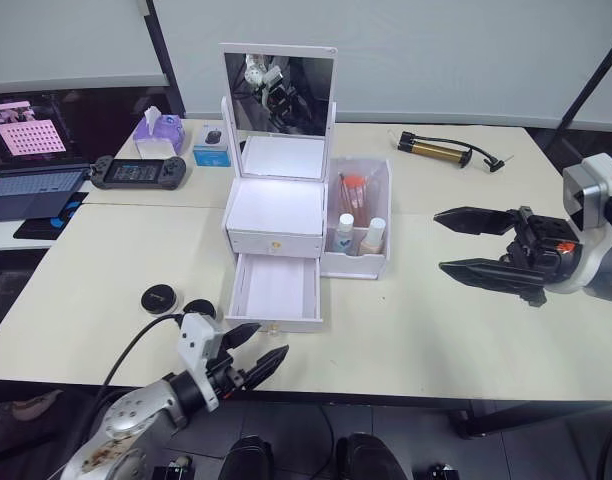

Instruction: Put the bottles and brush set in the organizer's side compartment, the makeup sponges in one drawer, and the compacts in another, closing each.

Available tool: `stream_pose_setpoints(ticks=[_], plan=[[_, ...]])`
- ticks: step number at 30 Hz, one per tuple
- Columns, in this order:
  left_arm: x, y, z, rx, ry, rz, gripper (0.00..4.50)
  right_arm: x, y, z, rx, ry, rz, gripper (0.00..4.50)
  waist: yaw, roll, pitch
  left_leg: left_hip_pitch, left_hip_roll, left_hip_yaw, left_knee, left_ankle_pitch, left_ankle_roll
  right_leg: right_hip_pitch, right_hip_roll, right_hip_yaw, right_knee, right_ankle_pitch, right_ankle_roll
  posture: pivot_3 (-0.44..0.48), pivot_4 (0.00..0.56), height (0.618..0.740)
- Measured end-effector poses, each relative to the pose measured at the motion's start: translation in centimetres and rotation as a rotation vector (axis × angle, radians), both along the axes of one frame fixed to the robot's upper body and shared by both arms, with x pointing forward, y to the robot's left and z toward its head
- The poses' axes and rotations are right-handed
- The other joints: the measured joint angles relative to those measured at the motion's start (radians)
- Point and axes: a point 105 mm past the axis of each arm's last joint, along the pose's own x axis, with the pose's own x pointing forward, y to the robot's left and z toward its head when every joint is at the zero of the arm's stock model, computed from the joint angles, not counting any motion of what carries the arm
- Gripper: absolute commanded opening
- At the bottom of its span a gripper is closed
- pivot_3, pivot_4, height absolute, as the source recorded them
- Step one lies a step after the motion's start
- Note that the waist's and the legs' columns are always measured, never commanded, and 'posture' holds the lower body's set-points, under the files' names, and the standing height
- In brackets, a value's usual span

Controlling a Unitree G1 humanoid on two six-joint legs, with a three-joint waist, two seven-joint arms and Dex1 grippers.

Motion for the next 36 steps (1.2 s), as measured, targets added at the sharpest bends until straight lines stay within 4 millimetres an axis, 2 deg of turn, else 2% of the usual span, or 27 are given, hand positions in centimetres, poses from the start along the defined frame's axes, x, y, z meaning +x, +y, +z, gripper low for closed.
stream_pose_setpoints(ticks=[3,5,8,11,16,21,24,28,36], plan=[[-0.4,1.9,0.9,0.016,-0.009,-0.004,4.48,0.1,-0.3,-0.3,-0.002,0.008,0.000,4.50,0.001,0.000,0.000,0.000,0.000,0.000,0.000,0.000,0.000,-0.001,0.000,0.000,0.000,0.000,0.000,0.000,0.150,0.701],[0.3,3.8,2.0,0.021,-0.049,0.047,4.48,0.3,-0.7,-0.4,-0.005,0.006,-0.011,4.50,0.004,0.001,0.000,0.000,0.000,0.000,0.000,0.000,0.000,0.000,-0.001,0.000,0.000,0.000,0.000,0.000,0.150,0.701],[1.9,7.5,3.4,0.057,-0.119,0.163,4.48,0.7,-1.1,-0.7,-0.016,-0.004,-0.028,4.50,0.002,0.000,0.001,0.000,0.000,0.001,0.000,0.000,0.000,-0.001,0.000,-0.001,0.000,0.000,0.000,0.000,0.150,0.701],[2.6,12.0,3.5,0.184,-0.146,0.282,4.48,1.0,-1.6,-1.0,-0.024,-0.009,-0.049,4.50,-0.003,0.000,0.001,0.000,0.000,0.003,-0.001,0.000,0.000,-0.002,0.000,0.000,0.000,0.000,-0.001,0.000,0.150,0.701],[1.4,18.7,2.3,0.350,-0.090,0.403,4.48,2.3,-1.5,-1.0,-0.043,-0.022,-0.036,4.50,-0.011,0.001,0.001,-0.002,0.001,0.004,-0.001,0.000,0.000,-0.009,0.000,0.000,0.002,0.000,-0.003,0.000,0.150,0.701],[-1.0,23.8,1.9,0.419,-0.067,0.552,4.48,3.2,-0.9,-0.5,-0.063,-0.025,0.001,4.50,-0.012,0.001,0.001,-0.005,0.002,0.004,-0.002,0.000,0.000,-0.012,-0.001,0.000,0.002,0.000,-0.004,0.000,0.150,0.701],[-3.3,25.4,1.2,0.426,-0.040,0.617,4.48,3.7,-0.5,0.0,-0.064,-0.037,0.026,4.50,-0.012,0.001,0.001,-0.004,0.002,0.004,-0.002,0.000,0.000,-0.013,-0.002,0.000,0.002,0.000,-0.006,0.000,0.150,0.701],[-5.4,26.5,0.5,0.421,-0.017,0.675,4.48,4.1,0.4,0.6,-0.061,-0.049,0.071,4.50,-0.010,0.001,0.001,-0.003,0.004,0.004,-0.002,0.000,0.000,-0.015,-0.003,-0.002,0.002,-0.003,-0.010,0.000,0.150,0.701],[-6.4,26.7,0.5,0.417,-0.024,0.700,4.48,4.1,1.7,2.1,-0.063,-0.087,0.150,4.50,-0.002,0.001,0.001,-0.003,0.002,0.004,-0.002,0.000,0.000,-0.015,-0.010,-0.003,0.002,-0.003,-0.010,0.000,0.150,0.701]])
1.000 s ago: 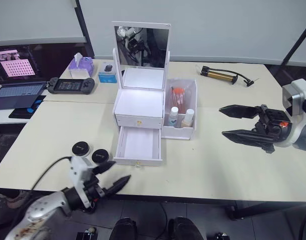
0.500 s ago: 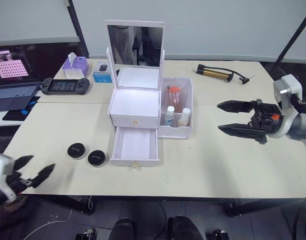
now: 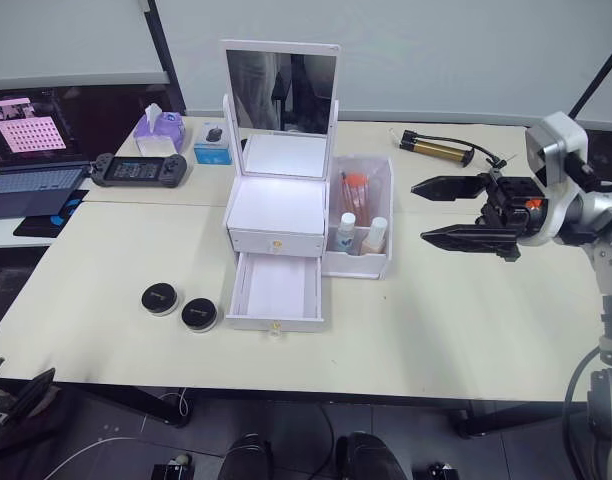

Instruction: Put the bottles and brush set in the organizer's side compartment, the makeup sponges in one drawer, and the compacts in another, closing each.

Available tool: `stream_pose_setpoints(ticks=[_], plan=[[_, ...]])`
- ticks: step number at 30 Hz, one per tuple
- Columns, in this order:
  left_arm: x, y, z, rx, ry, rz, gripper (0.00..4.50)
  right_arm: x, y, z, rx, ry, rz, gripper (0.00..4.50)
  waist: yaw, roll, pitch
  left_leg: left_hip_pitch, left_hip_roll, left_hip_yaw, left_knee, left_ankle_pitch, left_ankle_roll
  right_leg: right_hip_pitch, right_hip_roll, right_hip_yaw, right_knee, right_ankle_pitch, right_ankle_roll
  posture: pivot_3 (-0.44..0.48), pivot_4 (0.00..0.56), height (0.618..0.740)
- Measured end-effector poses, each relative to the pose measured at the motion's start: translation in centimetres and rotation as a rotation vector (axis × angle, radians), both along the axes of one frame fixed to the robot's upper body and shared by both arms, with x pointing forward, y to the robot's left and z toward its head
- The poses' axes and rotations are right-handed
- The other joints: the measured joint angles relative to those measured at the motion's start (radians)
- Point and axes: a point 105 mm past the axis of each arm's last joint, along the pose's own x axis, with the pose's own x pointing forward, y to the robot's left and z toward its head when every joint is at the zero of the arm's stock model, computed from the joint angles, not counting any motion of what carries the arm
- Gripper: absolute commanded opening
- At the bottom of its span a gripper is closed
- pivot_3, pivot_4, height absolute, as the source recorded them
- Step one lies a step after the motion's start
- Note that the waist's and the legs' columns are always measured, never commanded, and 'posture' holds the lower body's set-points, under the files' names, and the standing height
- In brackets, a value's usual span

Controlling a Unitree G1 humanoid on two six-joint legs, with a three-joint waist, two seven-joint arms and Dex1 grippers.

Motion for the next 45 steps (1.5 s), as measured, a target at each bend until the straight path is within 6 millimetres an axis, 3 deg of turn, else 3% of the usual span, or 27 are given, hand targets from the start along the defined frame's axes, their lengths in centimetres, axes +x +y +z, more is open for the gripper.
stream_pose_setpoints(ticks=[11,18,25,33,40,45], plan=[[0.2,-0.4,0.7,0.014,-0.030,-0.008,4.48,-0.1,0.8,0.1,-0.004,0.010,0.044,4.50,0.000,0.000,0.000,0.000,0.000,0.000,0.000,0.000,0.000,0.000,-0.001,-0.001,0.000,0.001,0.002,0.000,0.150,0.701],[3.7,-3.6,2.6,0.013,-0.055,-0.146,4.48,-0.4,1.7,0.3,-0.042,0.006,0.045,4.50,0.000,0.000,0.000,-0.004,-0.001,0.000,0.000,0.000,0.000,0.001,0.002,-0.001,0.002,0.003,0.006,0.000,0.150,0.701],[7.1,-6.3,4.7,0.059,0.007,-0.195,4.48,-0.9,3.3,3.8,-0.011,-0.154,0.024,4.50,-0.007,0.000,0.000,-0.003,-0.001,0.000,0.000,0.000,0.000,0.002,0.003,0.000,0.002,0.003,0.005,0.000,0.150,0.701],[7.7,-9.7,6.7,0.060,0.076,-0.337,4.48,-0.7,3.6,4.0,-0.011,-0.115,-0.005,4.50,-0.017,0.000,0.000,-0.003,-0.001,0.000,0.000,0.000,0.000,0.001,0.004,0.000,0.003,0.003,0.005,0.000,0.150,0.701],[7.1,-10.6,8.7,0.080,0.084,-0.457,4.48,0.1,3.0,2.2,-0.175,-0.074,-0.088,4.50,-0.019,0.001,0.001,-0.003,-0.002,0.002,0.000,0.000,0.000,0.001,0.004,0.000,0.002,0.003,0.005,0.000,0.150,0.701],[7.6,-11.3,7.8,0.026,0.082,-0.460,4.48,0.5,2.8,2.5,-0.191,-0.058,-0.131,4.50,-0.020,0.004,0.001,-0.002,-0.002,0.002,0.000,0.000,0.000,0.001,0.004,0.001,0.003,0.003,0.005,0.000,0.150,0.701]])
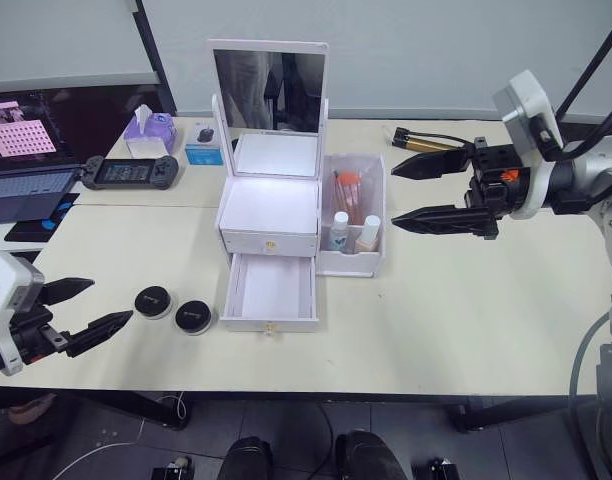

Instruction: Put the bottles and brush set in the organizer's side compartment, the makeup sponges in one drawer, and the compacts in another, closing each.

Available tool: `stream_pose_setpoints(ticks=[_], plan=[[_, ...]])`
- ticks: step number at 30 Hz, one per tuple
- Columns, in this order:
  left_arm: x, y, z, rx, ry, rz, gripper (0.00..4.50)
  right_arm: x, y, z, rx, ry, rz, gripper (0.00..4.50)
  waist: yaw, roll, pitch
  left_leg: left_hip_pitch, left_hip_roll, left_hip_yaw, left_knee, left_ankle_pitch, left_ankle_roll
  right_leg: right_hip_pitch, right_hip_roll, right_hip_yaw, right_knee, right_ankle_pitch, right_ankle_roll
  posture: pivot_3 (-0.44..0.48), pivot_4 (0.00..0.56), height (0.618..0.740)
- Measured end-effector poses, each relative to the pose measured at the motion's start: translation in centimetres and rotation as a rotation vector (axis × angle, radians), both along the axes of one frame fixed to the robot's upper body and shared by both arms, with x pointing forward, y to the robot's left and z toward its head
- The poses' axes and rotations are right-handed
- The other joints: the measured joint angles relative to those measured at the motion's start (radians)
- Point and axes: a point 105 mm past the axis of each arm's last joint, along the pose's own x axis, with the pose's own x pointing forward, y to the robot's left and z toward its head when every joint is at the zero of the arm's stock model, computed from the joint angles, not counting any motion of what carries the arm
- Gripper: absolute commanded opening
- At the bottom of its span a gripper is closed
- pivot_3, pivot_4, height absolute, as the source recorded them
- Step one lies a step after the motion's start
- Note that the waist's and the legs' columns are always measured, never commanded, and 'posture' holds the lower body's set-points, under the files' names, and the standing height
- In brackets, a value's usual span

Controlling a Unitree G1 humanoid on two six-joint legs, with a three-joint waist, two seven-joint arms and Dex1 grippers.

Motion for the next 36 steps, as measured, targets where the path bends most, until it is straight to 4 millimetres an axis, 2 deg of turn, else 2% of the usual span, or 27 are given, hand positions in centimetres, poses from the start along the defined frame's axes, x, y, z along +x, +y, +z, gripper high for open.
stream_pose_setpoints(ticks=[3,9,14,21,25,31,34,35,36], plan=[[0.8,-1.0,-1.5,-0.063,-0.002,0.019,4.48,0.1,0.1,0.6,0.002,-0.011,-0.012,4.50,0.001,0.000,0.000,0.000,0.000,0.000,0.000,0.000,0.000,0.001,0.001,0.000,0.000,0.000,0.000,0.000,0.150,0.701],[2.0,-3.1,-4.8,-0.123,-0.020,0.059,4.48,-0.2,0.0,0.3,-0.010,0.064,-0.028,4.50,0.002,0.000,0.000,-0.001,0.000,-0.001,0.000,0.000,0.000,0.001,0.001,0.001,0.000,0.000,0.000,0.000,0.150,0.701],[2.4,-5.9,-7.5,-0.157,-0.019,0.028,4.48,-0.6,-0.1,0.5,-0.014,0.109,-0.031,4.50,0.002,-0.002,-0.001,-0.001,0.000,-0.001,0.000,0.000,0.000,0.002,0.002,0.001,0.000,0.001,0.000,0.000,0.150,0.701],[3.9,-4.8,-8.2,-0.107,-0.101,0.144,4.48,-0.5,-0.3,0.4,-0.015,0.115,-0.040,4.50,0.003,-0.002,-0.001,-0.001,0.000,-0.002,0.001,0.000,0.000,0.002,0.002,0.002,0.000,0.001,0.001,0.000,0.150,0.701],[4.4,-5.7,-8.4,-0.111,-0.116,0.137,4.48,-0.5,-0.3,0.3,-0.016,0.115,-0.044,4.50,0.007,-0.002,-0.001,-0.001,0.000,-0.002,0.001,0.000,0.000,0.002,0.002,0.002,0.000,0.001,0.001,0.000,0.150,0.701],[4.5,-5.8,-10.5,-0.098,-0.054,0.161,4.48,-0.7,-0.4,0.7,0.007,0.101,-0.044,4.50,0.006,-0.002,-0.001,-0.001,0.000,-0.002,0.001,0.000,0.000,0.002,0.003,0.002,0.000,0.001,0.001,0.000,0.150,0.701],[4.5,-6.1,-11.1,-0.104,-0.031,0.153,4.48,-0.7,-0.6,0.1,0.005,0.116,-0.047,4.50,0.007,-0.002,-0.001,-0.001,0.000,-0.002,0.001,0.000,0.000,0.002,0.003,0.002,0.000,0.001,0.001,0.000,0.150,0.701],[4.4,-6.2,-11.3,-0.105,-0.025,0.151,4.08,-0.7,-0.6,-0.1,0.005,0.124,-0.049,4.50,0.007,-0.002,-0.001,-0.001,0.000,-0.002,0.001,0.000,0.000,0.001,0.003,0.002,0.000,0.001,0.001,0.000,0.150,0.701],[4.4,-6.1,-11.4,-0.105,-0.023,0.151,3.88,-0.7,-0.7,-0.3,0.005,0.130,-0.049,4.50,0.008,-0.002,-0.001,-0.001,0.000,-0.002,0.001,0.000,0.000,0.002,0.003,0.002,0.000,0.001,0.001,0.000,0.150,0.701]])
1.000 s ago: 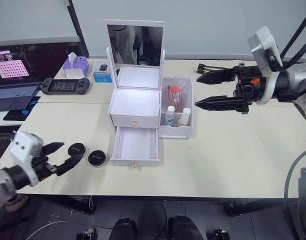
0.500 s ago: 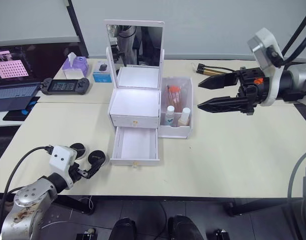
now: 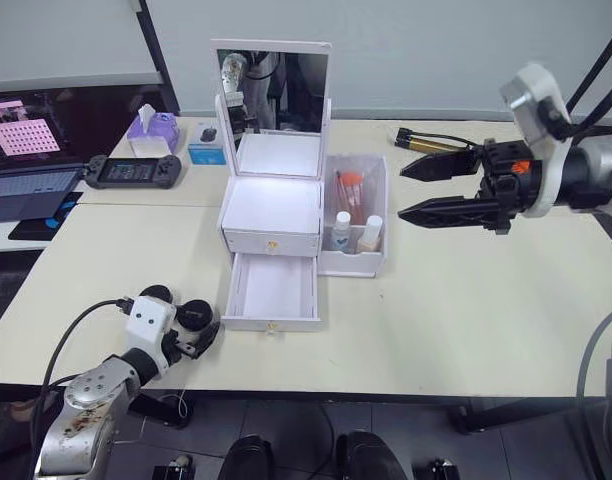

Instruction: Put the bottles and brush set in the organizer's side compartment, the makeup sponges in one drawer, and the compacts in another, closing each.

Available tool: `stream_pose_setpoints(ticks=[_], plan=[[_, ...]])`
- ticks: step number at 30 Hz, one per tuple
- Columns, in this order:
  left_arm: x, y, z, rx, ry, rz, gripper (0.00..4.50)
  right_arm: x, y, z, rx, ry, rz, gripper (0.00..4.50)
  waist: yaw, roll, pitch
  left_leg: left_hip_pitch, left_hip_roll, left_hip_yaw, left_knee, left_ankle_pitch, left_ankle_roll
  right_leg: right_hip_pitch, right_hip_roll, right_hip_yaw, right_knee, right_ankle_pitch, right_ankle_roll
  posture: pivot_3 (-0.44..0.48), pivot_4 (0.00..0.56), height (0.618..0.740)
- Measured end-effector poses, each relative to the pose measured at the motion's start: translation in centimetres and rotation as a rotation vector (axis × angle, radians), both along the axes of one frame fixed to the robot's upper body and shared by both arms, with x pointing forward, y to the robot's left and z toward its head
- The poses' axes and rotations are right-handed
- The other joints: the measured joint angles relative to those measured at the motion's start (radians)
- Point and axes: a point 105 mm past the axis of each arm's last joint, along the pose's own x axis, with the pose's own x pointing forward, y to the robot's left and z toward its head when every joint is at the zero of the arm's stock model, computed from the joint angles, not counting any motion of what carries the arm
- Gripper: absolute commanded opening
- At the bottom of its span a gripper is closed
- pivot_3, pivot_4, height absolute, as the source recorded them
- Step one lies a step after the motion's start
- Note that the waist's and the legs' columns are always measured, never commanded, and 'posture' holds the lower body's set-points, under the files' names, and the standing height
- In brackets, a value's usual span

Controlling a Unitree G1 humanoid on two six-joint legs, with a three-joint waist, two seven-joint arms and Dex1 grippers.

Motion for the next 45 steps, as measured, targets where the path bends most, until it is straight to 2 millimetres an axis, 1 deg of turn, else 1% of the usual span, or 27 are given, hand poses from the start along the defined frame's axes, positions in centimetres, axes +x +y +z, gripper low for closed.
stream_pose_setpoints(ticks=[3,5,7,9,11,14,17,20,22,23,25,26,28,30,34,37,41,45], plan=[[0.0,0.1,-0.1,-0.002,0.000,-0.005,2.95,-0.1,-0.1,-0.5,-0.002,0.017,0.006,4.50,0.000,0.000,0.000,0.000,0.000,0.000,0.000,0.000,0.000,0.000,0.000,0.000,0.000,0.000,0.000,0.000,0.150,0.701],[0.0,0.3,0.0,0.005,0.001,-0.018,2.90,-0.3,-0.2,-0.7,-0.002,0.035,0.020,4.50,0.000,0.000,0.000,0.000,0.000,0.000,0.000,0.000,0.000,0.000,0.000,0.000,0.000,0.000,0.000,0.000,0.150,0.701],[-0.1,1.1,0.2,0.021,0.003,-0.018,2.90,-0.5,-0.2,-0.8,0.003,0.046,0.040,4.50,-0.001,0.000,0.000,0.000,0.000,0.000,0.000,0.000,0.000,0.000,0.001,0.000,0.000,0.000,0.000,0.000,0.150,0.701],[-0.1,2.1,1.4,0.018,-0.022,-0.018,2.90,-0.7,-0.3,-0.7,0.008,0.055,0.054,4.50,-0.001,0.000,0.000,0.000,0.001,0.000,0.000,0.000,0.000,0.000,0.001,0.000,0.000,0.000,0.000,0.000,0.150,0.701],[-0.1,2.3,2.5,-0.003,-0.047,-0.041,2.90,-0.9,-0.4,-0.8,0.013,0.065,0.067,4.50,-0.002,0.000,0.000,0.000,0.001,0.000,0.000,0.000,0.000,0.000,0.001,0.000,0.000,0.000,0.000,0.000,0.150,0.701],[0.5,2.2,5.9,-0.079,-0.095,-0.107,2.90,-0.9,-0.6,-1.3,0.016,0.087,0.069,4.50,0.003,-0.001,0.000,-0.001,0.000,0.000,0.001,0.000,0.000,0.000,0.001,-0.002,0.000,0.000,0.000,0.000,0.150,0.701],[1.2,2.2,10.0,-0.063,-0.136,-0.205,2.90,-1.0,-0.7,-1.3,0.020,0.090,0.071,4.50,0.005,0.000,0.000,-0.001,0.000,0.000,0.001,0.000,0.000,0.000,0.001,-0.002,0.000,0.000,0.000,0.000,0.150,0.701],[2.0,0.6,13.7,-0.010,-0.180,-0.352,2.90,-1.1,-0.7,-1.2,0.025,0.087,0.074,4.50,0.010,0.000,0.000,-0.001,0.000,0.001,0.001,0.000,-0.001,0.000,0.002,-0.001,0.000,0.000,0.000,0.000,0.150,0.701],[2.5,-1.3,14.9,0.004,-0.184,-0.457,2.90,-1.3,-0.9,-1.3,0.033,0.083,0.066,4.50,0.014,0.000,0.000,-0.001,-0.001,0.002,0.001,0.000,-0.001,0.001,0.002,-0.001,0.000,0.000,0.001,0.000,0.150,0.701],[2.8,-2.5,14.9,-0.003,-0.172,-0.513,2.90,-1.3,-1.0,-1.4,0.036,0.085,0.058,4.50,0.015,0.000,0.000,-0.001,0.000,0.002,0.001,0.001,-0.001,0.001,0.003,-0.001,0.000,0.000,0.001,0.000,0.150,0.701],[3.2,-4.3,14.2,-0.026,-0.136,-0.584,2.90,-1.4,-1.0,-1.4,0.043,0.085,0.048,4.50,0.015,0.000,0.000,-0.002,0.000,0.002,0.001,0.001,-0.001,0.000,0.003,0.000,0.000,0.000,0.001,0.000,0.150,0.701],[3.4,-5.1,13.2,-0.019,-0.100,-0.622,2.90,-1.6,-1.1,-1.4,0.050,0.084,0.036,4.50,0.014,0.000,0.000,-0.002,0.000,0.002,0.001,0.001,-0.001,0.000,0.004,0.000,0.000,0.000,0.001,0.000,0.150,0.701],[3.8,-5.8,11.4,-0.002,-0.033,-0.657,2.90,-1.7,-1.3,-1.4,0.058,0.080,0.019,4.50,0.008,0.000,0.000,-0.001,0.000,0.002,0.001,0.001,-0.001,0.000,0.005,0.001,0.001,0.000,0.001,0.000,0.150,0.701],[4.1,-6.2,10.1,0.009,0.006,-0.674,2.90,-1.9,-1.4,-1.4,0.063,0.078,0.004,4.50,0.004,0.000,0.000,-0.001,0.000,0.001,0.001,0.001,-0.001,0.000,0.006,0.001,0.001,0.000,0.001,0.000,0.150,0.701],[4.8,-7.3,9.5,0.046,-0.004,-0.726,2.90,-2.3,-1.6,-1.3,0.073,0.070,-0.020,4.50,0.008,0.000,0.000,-0.001,-0.001,0.001,0.001,0.001,-0.001,0.000,0.005,0.001,0.001,0.000,0.001,0.000,0.150,0.701],[4.7,-8.0,8.6,0.052,0.023,-0.761,2.90,-2.4,-1.8,-1.3,0.081,0.069,-0.046,4.50,0.009,0.000,0.000,-0.002,0.000,0.001,0.001,0.001,-0.001,0.000,0.005,0.001,0.001,0.000,0.001,0.000,0.150,0.701],[4.1,-8.1,7.3,0.060,0.072,-0.787,2.90,-2.5,-1.8,-1.2,0.085,0.067,-0.055,4.50,0.007,0.000,0.000,-0.002,0.000,0.001,0.001,0.001,-0.001,0.000,0.005,0.001,0.001,0.000,0.001,0.000,0.150,0.701],[4.4,-7.8,6.8,0.066,0.082,-0.779,2.90,-2.3,-1.9,-1.1,0.081,0.058,-0.078,4.50,0.008,0.000,0.000,-0.002,-0.001,0.001,0.001,0.001,-0.001,0.000,0.005,0.001,0.001,0.000,0.001,0.000,0.150,0.701]])
